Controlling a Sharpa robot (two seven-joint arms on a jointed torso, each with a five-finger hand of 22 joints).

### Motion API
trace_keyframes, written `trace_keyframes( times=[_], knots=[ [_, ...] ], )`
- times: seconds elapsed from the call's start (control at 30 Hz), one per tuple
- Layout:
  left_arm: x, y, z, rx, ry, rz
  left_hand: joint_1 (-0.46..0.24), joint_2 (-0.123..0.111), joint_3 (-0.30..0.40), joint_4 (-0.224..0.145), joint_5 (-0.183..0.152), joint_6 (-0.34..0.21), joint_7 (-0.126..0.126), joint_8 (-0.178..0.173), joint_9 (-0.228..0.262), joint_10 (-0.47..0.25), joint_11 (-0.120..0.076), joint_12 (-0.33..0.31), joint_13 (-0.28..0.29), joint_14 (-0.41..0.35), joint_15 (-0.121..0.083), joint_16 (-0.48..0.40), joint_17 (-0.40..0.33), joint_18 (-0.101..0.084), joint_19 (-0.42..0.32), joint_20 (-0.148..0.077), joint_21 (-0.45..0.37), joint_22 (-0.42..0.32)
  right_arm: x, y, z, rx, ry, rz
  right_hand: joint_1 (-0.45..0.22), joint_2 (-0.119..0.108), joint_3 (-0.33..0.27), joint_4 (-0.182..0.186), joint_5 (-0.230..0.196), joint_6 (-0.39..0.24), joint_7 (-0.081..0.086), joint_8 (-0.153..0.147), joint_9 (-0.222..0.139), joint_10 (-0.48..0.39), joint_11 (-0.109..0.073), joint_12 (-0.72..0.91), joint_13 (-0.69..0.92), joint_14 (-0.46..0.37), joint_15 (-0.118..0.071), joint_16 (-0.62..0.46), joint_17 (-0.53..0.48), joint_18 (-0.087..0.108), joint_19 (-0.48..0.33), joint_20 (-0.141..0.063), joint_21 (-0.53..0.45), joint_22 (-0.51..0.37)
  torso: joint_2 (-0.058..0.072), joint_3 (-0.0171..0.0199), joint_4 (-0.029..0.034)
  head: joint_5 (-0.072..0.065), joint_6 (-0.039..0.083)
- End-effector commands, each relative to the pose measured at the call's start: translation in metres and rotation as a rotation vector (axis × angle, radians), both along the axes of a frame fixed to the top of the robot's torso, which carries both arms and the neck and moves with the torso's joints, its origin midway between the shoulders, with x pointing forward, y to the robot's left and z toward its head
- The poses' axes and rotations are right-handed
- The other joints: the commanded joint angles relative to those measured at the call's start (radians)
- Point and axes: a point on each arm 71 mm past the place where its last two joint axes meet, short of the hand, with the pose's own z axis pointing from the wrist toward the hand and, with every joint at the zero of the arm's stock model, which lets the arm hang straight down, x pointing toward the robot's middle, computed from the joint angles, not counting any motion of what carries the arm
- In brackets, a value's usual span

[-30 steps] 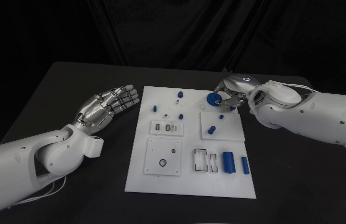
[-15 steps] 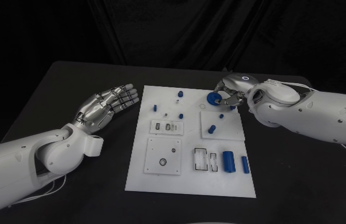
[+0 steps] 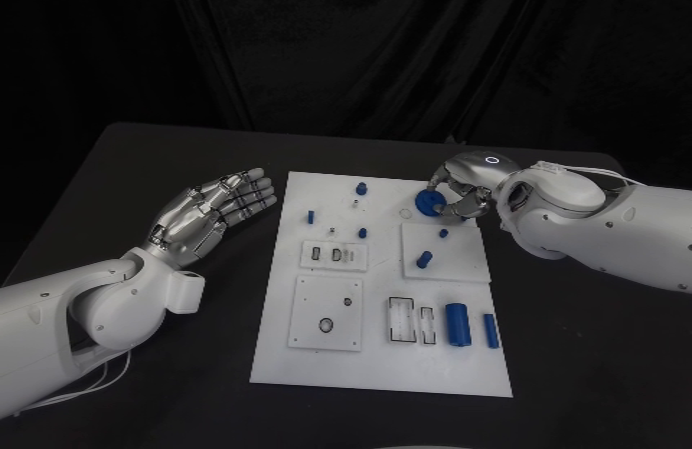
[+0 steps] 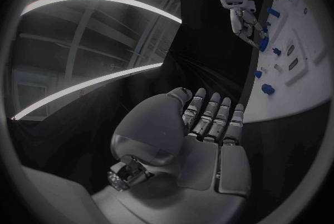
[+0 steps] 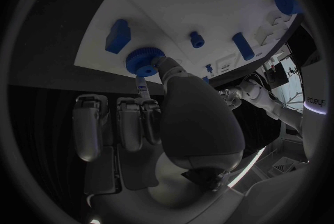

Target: Assemble the parts on the task board

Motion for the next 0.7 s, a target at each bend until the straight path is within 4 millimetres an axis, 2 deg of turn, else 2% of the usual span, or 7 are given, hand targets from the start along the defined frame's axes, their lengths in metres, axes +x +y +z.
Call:
trace_keyframes(
  times=[0.03,0.23,0.3,0.5,0.7],
  knots=[
    [-0.002,0.006,0.015,-0.153,-0.182,0.063,-0.003,-0.01,0.005,0.0,0.001,-0.003,0.005,0.002,0.0,-0.002,0.006,-0.001,0.001,-0.002,0.006,0.006,0.001,-0.012,0.007,0.0,0.004,0.0,-0.004,0.007,0.003,-0.019,0.022,0.012,-0.02,0.003,-0.002,0.008,-0.006,0.017,-0.027,0.206,0.238,0.104,-0.009,0.003,0.263,0.103,-0.009,0.002,0.263,-0.016,0.052,-0.006,0.003,0.197,-0.001,0.0,-0.0008,-0.001,-0.004],
    [-0.002,0.006,0.015,-0.153,-0.182,0.062,-0.003,-0.01,0.005,0.0,0.001,-0.003,0.005,0.002,0.0,-0.002,0.006,-0.001,0.001,-0.002,0.006,0.006,0.001,-0.012,0.007,0.0,0.004,0.0,-0.007,0.028,0.02,0.004,-0.014,0.074,-0.027,0.002,0.002,0.012,0.006,0.012,-0.032,0.217,0.255,0.104,-0.013,0.003,0.263,0.103,-0.013,0.002,0.263,-0.017,0.054,-0.01,0.005,0.2,-0.001,-0.0018,-0.0009,0.0,-0.008],
    [-0.002,0.005,0.015,-0.153,-0.181,0.062,-0.003,-0.01,0.005,0.0,0.001,-0.003,0.005,0.002,0.0,-0.002,0.006,-0.001,0.001,-0.002,0.006,0.006,0.001,-0.012,0.007,0.0,0.004,0.0,-0.007,0.034,0.022,0.007,-0.018,0.09,-0.031,0.001,0.005,0.014,0.017,0.01,-0.033,0.223,0.265,0.104,-0.015,0.003,0.263,0.103,-0.015,0.002,0.263,-0.017,0.055,-0.012,0.006,0.201,-0.001,-0.0021,-0.0004,-0.001,-0.008],
    [-0.002,0.006,0.015,-0.152,-0.179,0.064,-0.003,-0.01,0.005,0.0,0.001,-0.003,0.005,0.002,0.0,-0.002,0.006,-0.001,0.001,-0.002,0.006,0.006,0.001,-0.012,0.007,0.0,0.004,0.0,-0.007,0.053,0.024,0.007,-0.017,0.133,-0.036,0.001,0.006,0.017,0.018,0.008,-0.034,0.226,0.27,0.104,-0.015,0.003,0.263,0.103,-0.015,0.002,0.263,-0.017,0.054,-0.013,0.005,0.2,0.0,-0.0011,0.0008,0.004,-0.007],
    [-0.001,0.005,0.015,-0.155,-0.176,0.064,-0.003,-0.01,0.005,0.0,0.001,-0.003,0.005,0.002,0.0,-0.002,0.006,-0.001,0.001,-0.002,0.006,0.006,0.001,-0.012,0.007,0.0,0.004,0.0,-0.003,0.068,0.024,0.008,-0.025,0.166,-0.038,0.001,0.007,0.018,0.015,0.005,-0.034,0.227,0.273,0.104,-0.016,0.003,0.263,0.103,-0.016,0.002,0.263,-0.017,0.055,-0.013,0.005,0.2,-0.001,-0.0011,0.0028,0.004,-0.009]
  ],
)
